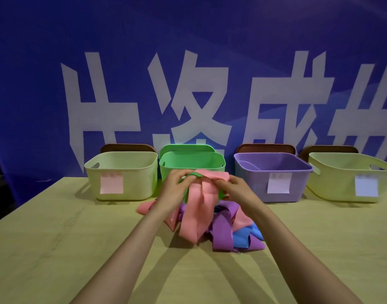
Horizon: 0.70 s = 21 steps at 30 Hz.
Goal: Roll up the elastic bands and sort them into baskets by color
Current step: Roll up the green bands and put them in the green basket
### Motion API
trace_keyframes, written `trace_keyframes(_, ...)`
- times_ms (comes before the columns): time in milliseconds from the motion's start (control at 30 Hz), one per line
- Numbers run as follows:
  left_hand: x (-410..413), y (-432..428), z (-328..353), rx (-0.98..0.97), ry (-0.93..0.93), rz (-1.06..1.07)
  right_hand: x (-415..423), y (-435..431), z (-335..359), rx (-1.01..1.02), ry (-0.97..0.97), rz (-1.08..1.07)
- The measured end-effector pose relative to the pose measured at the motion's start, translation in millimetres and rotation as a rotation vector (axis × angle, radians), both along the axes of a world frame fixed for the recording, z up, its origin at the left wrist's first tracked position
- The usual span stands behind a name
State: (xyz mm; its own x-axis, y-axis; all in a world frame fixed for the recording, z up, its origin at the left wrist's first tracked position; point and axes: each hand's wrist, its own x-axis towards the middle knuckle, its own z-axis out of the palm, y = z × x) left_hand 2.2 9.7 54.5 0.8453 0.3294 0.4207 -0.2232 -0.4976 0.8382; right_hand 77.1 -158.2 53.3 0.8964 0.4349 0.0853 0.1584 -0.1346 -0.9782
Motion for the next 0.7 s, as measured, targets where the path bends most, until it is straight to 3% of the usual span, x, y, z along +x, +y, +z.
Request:
trace_keyframes(133,0,9,8,0.028,0.004,0.109,8,-1,1,0.062,0.019,-0.081)
trace_keyframes(267,-1,14,10,0.012,-0.085,0.195,13,-7,-2,0.226,0.196,-0.128)
trace_keyframes(433,6,11,25,-0.445,-0.090,0.160,20,-10,-12,0.191,0.344,-0.138)
trace_keyframes(567,4,5,38,-0.833,-0.070,-0.120,20,-10,-18,0.164,0.421,-0.221)
trace_keyframes(700,-3,-3,46,-1.023,-0.043,-0.312,21,-12,-20,0.179,0.463,-0.223)
